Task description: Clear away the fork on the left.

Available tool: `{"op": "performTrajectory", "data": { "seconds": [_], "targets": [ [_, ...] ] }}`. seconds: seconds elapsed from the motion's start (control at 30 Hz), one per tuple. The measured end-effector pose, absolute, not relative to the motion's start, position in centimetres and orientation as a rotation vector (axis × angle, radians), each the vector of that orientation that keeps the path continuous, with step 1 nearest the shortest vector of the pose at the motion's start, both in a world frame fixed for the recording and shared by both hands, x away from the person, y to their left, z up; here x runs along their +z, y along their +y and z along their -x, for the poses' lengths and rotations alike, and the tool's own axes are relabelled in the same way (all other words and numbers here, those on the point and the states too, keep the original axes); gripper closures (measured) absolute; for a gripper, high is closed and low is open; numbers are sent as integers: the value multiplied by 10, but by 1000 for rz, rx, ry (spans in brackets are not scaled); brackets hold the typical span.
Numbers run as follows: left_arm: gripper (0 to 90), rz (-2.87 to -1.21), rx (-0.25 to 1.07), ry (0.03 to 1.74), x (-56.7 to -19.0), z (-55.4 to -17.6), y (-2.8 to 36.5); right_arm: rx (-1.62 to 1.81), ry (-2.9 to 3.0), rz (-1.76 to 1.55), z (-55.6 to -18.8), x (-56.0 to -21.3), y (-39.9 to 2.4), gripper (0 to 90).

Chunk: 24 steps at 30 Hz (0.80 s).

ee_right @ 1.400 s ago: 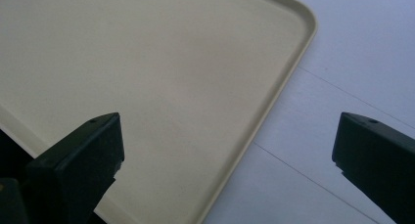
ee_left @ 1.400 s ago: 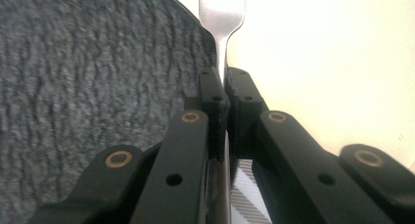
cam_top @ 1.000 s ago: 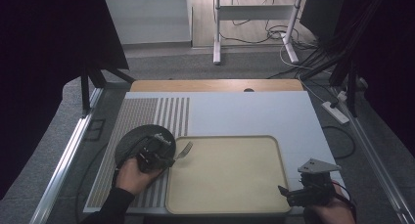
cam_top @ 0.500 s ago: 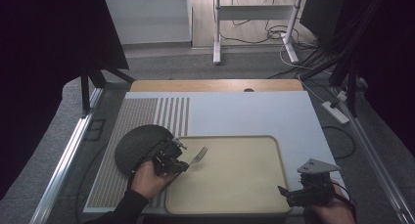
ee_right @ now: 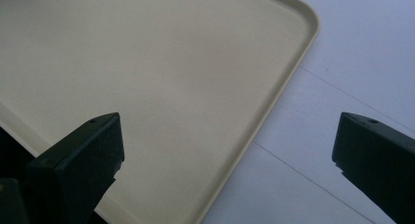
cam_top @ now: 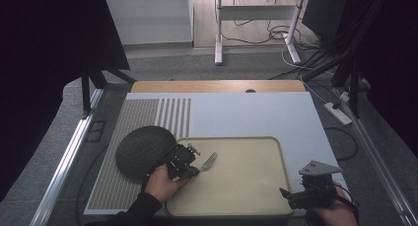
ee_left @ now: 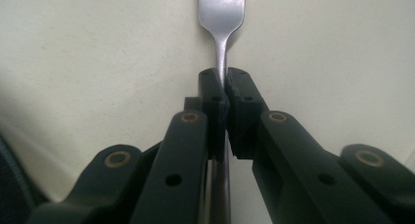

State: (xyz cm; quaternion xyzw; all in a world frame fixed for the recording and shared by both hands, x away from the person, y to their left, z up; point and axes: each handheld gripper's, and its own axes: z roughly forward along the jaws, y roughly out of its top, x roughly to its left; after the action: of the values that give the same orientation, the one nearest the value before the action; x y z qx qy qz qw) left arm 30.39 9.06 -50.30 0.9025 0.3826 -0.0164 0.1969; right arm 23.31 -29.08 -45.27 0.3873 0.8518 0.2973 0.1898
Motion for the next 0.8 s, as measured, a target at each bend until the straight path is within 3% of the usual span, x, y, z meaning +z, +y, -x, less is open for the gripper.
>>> {"op": "performTrajectory", "data": {
  "seconds": [0.2, 0.33, 0.5, 0.8],
  "targets": [
    [782, -2491, -8, 1022, -496, -302, 91, 836, 2395, -1086, -233, -453, -291, 0],
    [886, -2496, -7, 952, -492, -298, 85, 831, 2397, -1083, -233, -453, -290, 0],
    [887, -2556, -48, 960, -504, -300, 81, 831, 2398, -1079, -233, -453, -290, 0],
    [888, -2515, -62, 1083, -507, -311, 103, 832, 2402, -1076, -233, -453, -290, 0]
  ]
}}
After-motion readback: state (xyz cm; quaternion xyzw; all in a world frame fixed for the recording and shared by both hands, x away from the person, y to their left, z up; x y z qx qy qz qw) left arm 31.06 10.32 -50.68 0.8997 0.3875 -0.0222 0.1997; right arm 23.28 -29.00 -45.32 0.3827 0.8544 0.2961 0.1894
